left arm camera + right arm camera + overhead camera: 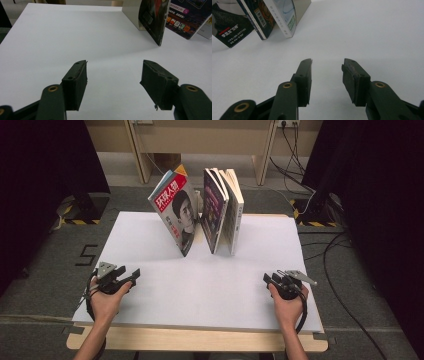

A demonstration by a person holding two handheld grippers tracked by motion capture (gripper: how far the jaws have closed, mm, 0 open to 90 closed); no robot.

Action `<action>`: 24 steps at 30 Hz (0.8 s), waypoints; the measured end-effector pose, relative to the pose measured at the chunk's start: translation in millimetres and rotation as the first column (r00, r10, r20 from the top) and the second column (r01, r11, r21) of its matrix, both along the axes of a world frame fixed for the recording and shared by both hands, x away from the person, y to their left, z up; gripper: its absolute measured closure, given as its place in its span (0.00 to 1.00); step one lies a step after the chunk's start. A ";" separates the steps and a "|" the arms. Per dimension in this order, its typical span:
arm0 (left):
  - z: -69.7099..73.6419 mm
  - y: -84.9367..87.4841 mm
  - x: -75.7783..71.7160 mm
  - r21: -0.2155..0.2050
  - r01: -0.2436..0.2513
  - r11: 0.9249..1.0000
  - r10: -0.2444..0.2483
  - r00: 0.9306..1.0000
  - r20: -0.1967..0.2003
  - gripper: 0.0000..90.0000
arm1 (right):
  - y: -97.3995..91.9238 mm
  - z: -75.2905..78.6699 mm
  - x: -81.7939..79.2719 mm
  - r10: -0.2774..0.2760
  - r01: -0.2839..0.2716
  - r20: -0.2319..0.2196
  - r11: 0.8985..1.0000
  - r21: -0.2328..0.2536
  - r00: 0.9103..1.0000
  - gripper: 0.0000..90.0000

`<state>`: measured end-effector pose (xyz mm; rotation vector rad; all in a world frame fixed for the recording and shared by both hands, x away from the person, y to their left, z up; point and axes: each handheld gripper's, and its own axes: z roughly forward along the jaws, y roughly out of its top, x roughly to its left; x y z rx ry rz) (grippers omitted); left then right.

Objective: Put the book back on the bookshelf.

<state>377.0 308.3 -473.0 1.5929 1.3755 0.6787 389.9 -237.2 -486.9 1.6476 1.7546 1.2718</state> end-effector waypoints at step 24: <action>-20.6 16.7 -11.9 -0.005 -0.034 0.999 0.034 0.999 -0.006 0.40 | 0.4 -1.2 -0.9 -0.003 0.002 -0.006 1.000 -0.005 1.000 0.66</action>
